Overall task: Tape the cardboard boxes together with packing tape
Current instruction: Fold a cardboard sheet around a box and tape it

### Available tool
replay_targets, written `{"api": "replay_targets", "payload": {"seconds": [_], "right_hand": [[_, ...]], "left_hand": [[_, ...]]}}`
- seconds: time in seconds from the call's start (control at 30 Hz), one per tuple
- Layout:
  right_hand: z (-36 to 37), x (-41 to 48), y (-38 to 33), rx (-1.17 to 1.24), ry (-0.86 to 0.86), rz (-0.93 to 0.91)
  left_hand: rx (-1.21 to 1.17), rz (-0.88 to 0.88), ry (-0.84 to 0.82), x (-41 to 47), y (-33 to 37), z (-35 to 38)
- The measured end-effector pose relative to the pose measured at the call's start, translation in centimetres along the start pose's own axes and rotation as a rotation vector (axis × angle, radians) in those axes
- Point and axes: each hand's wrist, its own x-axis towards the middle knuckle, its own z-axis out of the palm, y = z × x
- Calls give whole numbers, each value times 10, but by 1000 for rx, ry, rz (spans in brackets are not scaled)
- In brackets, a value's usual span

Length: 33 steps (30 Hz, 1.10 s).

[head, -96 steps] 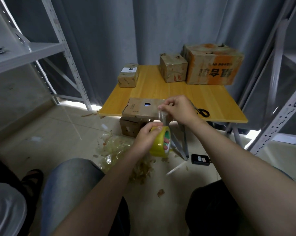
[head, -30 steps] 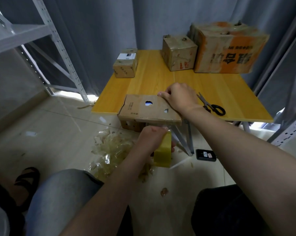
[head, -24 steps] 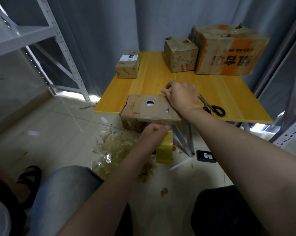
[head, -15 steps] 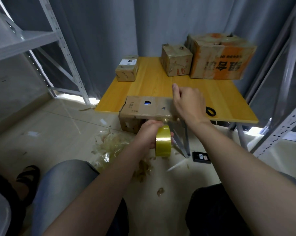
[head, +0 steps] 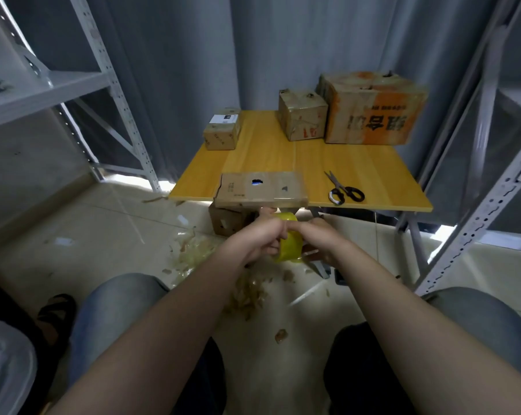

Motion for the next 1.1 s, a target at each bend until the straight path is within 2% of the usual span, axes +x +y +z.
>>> {"api": "replay_targets", "payload": {"seconds": [0.07, 0.13, 0.2, 0.27, 0.3, 0.37, 0.43, 0.57, 0.63, 0.73, 0.83, 0.93, 1.1], "right_hand": [[7, 1, 3, 144, -16, -1], [13, 2, 5, 296, -6, -25], [17, 3, 7, 390, -37, -28], [20, 2, 7, 431, -75, -29], [20, 2, 7, 426, -75, -35], [22, 1, 7, 399, -64, -54], [23, -1, 9, 364, -52, -77], [27, -2, 15, 297, -46, -135], [29, -4, 15, 294, -22, -161], [34, -10, 9, 375, 116, -239], [37, -16, -5, 459, 224, -398], [33, -19, -26, 516, 211, -490], [25, -19, -46, 442, 151, -499]], "left_hand": [[93, 11, 4, -1, 1, -5], [365, 70, 93, -6, 4, -15], [721, 213, 324, -6, 3, -26], [986, 447, 573, -3, 1, -34], [1075, 546, 608, 2, 1, -37], [1203, 623, 504, 12, 1, -47], [1233, 631, 408, 23, 0, -54], [1230, 692, 488, 35, 4, -58], [1270, 707, 475, 33, 8, -61], [1284, 759, 467, 26, 19, -73], [1275, 866, 452, 16, 42, -86], [1268, 936, 469, 11, 61, -101], [1302, 839, 453, 22, 68, -114]]}}
